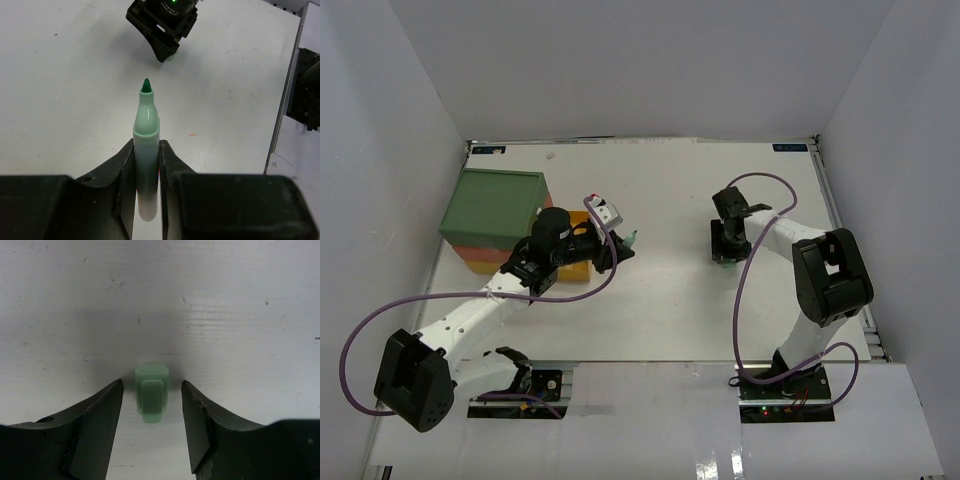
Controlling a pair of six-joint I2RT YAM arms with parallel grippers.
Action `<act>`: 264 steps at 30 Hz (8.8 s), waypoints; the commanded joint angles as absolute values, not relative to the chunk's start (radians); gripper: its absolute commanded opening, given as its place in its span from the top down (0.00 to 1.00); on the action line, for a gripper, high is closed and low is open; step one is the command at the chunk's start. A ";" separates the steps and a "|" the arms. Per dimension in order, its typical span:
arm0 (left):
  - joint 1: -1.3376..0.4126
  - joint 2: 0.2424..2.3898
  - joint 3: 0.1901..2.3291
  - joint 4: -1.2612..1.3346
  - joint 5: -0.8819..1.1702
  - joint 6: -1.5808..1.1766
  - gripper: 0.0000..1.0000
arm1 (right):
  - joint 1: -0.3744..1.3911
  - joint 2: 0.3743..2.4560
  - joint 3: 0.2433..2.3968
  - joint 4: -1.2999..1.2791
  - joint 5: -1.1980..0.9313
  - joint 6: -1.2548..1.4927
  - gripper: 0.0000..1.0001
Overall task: Sort the stationery into containers
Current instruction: Close the pen cap on the pen, then place the pen in the drawer.
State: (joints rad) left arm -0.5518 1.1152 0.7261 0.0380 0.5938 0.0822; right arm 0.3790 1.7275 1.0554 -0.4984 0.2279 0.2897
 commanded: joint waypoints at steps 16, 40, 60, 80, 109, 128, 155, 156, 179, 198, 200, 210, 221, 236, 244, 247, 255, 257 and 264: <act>-0.557 1.140 0.744 0.060 0.660 0.068 1.00 | 0.370 1.727 1.089 -0.502 0.249 0.267 0.72; -0.558 1.052 0.663 0.230 0.447 -0.100 1.00 | 0.860 1.342 1.242 0.084 0.405 0.433 0.87; -0.557 1.031 0.657 0.230 0.396 -0.089 1.00 | 1.020 1.385 1.238 0.190 0.503 0.402 0.87; -0.557 1.023 0.652 0.233 0.373 -0.094 1.00 | 1.035 1.394 1.223 0.150 0.505 0.420 0.87; -0.557 0.988 0.624 0.273 0.341 -0.115 1.00 | 1.068 1.413 1.172 0.156 0.486 0.492 0.87; -0.557 0.960 0.583 0.370 0.291 -0.196 1.00 | 1.137 1.414 1.075 0.236 0.589 0.509 0.84; -0.554 1.019 0.710 0.540 0.278 -0.138 1.00 | 1.146 1.451 1.062 0.002 0.446 0.545 0.86; -0.554 1.034 0.719 0.546 0.281 -0.146 1.00 | 1.146 1.447 1.039 0.002 0.443 0.549 0.86; -0.552 1.135 0.877 0.580 0.285 -0.104 1.00 | 1.146 1.523 1.023 -0.146 0.259 0.620 0.86; -0.554 0.982 0.640 0.221 0.459 -0.144 1.00 | 1.135 1.448 1.088 -0.138 0.442 0.560 0.74; -0.554 0.963 0.623 0.199 0.460 -0.155 1.00 | 1.134 1.451 1.094 -0.138 0.445 0.560 0.73; -0.587 1.002 0.584 0.187 0.436 -0.209 1.00 | 1.129 1.443 1.127 -0.138 0.462 0.549 0.71; -0.618 1.005 0.584 0.167 0.374 -0.196 1.00 | 1.074 1.407 1.141 -0.140 0.482 0.543 0.52; -0.627 1.038 0.597 0.158 0.380 -0.196 1.00 | 0.993 1.384 1.282 -0.114 0.443 0.474 0.39; -0.629 1.051 0.615 0.103 0.305 -0.245 1.00 | 0.933 1.359 1.304 -0.110 0.460 0.445 0.29; -0.627 1.081 0.659 0.002 0.198 -0.276 1.00 | 0.884 1.301 1.249 -0.110 0.477 0.422 0.18; -0.506 1.179 0.879 -0.368 0.015 -0.267 1.00 | 0.767 1.114 0.996 -0.126 0.472 0.361 0.02; -0.465 1.212 0.954 -0.455 -0.054 -0.246 1.00 | 0.761 1.063 0.948 -0.126 0.465 0.353 0.02; -0.396 1.373 1.061 -0.519 -0.132 -0.203 0.90 | 0.738 0.953 0.766 -0.126 0.433 0.334 0.02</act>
